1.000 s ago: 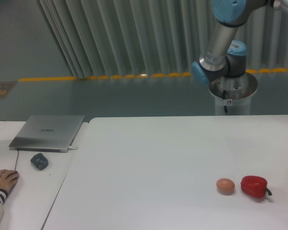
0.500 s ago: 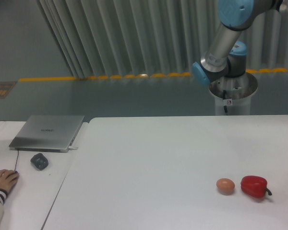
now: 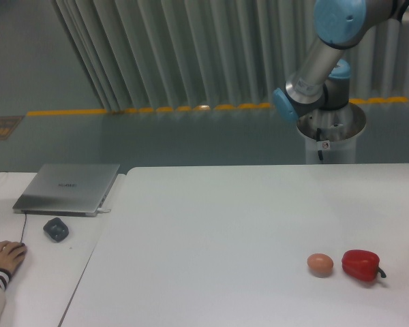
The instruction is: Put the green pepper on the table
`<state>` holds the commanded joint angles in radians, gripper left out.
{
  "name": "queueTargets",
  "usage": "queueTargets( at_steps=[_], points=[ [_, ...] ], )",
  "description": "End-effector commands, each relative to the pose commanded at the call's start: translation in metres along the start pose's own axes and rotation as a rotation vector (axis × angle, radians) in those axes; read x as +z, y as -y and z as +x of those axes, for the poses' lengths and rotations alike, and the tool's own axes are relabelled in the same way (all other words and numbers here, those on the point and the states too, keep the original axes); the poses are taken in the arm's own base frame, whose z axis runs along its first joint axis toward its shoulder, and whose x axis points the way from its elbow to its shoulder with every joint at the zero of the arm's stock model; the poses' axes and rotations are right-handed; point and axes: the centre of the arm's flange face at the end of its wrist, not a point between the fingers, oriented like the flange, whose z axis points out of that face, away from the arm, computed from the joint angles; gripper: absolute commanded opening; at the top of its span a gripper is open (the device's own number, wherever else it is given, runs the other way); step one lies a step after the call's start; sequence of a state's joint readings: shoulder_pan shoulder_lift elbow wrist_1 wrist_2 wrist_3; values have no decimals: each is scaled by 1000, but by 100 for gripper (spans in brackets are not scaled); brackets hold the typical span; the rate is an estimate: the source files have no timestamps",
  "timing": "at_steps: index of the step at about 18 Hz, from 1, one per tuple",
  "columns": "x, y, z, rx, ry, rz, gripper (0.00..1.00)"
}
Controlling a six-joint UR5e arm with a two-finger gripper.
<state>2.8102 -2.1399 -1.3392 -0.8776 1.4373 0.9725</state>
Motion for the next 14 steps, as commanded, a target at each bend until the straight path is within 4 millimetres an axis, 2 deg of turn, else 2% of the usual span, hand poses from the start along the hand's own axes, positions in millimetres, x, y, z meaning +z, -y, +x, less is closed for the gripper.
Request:
queueTargets(
  at_steps=[2,6,11,14],
  points=[
    [5,-10,-8,20,10,-21,100],
    [21,-21,-4,33,-5,-61,100],
    [41,-27,0,23,-33,-80,100],
    [44,-28,0,23,-36,-86,100]
  ],
)
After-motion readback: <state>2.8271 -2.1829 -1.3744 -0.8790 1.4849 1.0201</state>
